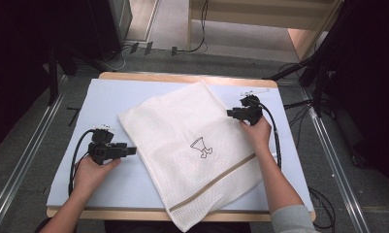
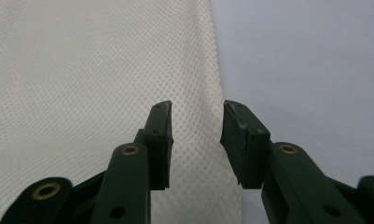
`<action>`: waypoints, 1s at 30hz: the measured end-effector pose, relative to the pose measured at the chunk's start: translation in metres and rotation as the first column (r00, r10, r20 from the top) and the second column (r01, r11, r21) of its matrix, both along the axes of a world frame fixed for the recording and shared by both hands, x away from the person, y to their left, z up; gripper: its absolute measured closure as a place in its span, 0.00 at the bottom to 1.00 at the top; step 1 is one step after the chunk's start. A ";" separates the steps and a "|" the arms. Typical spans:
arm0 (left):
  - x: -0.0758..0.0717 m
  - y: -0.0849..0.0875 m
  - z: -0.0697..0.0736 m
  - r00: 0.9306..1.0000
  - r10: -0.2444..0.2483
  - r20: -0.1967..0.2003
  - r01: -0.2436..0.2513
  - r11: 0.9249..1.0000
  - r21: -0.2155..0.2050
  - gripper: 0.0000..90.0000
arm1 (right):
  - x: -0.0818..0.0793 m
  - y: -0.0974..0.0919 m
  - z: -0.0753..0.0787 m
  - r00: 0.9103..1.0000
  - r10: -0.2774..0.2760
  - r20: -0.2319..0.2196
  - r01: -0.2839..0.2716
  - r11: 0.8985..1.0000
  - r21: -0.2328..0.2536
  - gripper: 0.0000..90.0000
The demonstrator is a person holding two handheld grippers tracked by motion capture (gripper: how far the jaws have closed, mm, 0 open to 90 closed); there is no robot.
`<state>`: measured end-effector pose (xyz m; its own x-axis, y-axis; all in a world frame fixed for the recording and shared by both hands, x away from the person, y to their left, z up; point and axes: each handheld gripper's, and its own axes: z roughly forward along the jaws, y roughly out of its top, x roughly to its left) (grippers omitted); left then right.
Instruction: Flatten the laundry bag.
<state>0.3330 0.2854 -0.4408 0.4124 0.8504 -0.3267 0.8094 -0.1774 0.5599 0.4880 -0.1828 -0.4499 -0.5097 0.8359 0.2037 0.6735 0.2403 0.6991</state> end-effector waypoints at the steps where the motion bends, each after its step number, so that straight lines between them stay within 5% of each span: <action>1: 0.000 -0.003 -0.001 1.000 -0.001 -0.001 0.001 1.000 0.008 0.52 | -0.004 -0.002 0.002 1.000 0.006 0.009 -0.006 1.000 0.010 0.71; 6: 0.004 -0.017 -0.007 1.000 0.012 -0.026 -0.012 1.000 0.014 0.53 | -0.025 -0.013 0.012 0.998 0.040 0.044 -0.041 0.999 0.030 0.68; 11: 0.004 -0.024 -0.009 1.000 0.018 -0.017 -0.018 1.000 0.014 0.56 | -0.035 -0.024 0.012 0.999 0.040 0.033 -0.041 0.998 0.054 0.68; 19: 0.005 -0.040 -0.011 0.999 0.015 0.034 -0.018 0.996 0.087 0.80 | -0.060 -0.040 0.001 0.999 0.046 -0.003 -0.046 0.998 0.032 0.67; 24: 0.010 -0.037 -0.011 1.000 -0.024 0.002 0.024 0.999 0.043 0.96 | -0.064 -0.044 0.000 0.999 0.047 0.009 -0.047 0.998 0.043 0.66; 30: 0.018 -0.024 -0.003 1.000 -0.024 -0.016 0.023 0.999 -0.023 0.98 | -0.065 -0.045 0.001 0.999 0.044 0.011 -0.045 0.998 0.048 0.65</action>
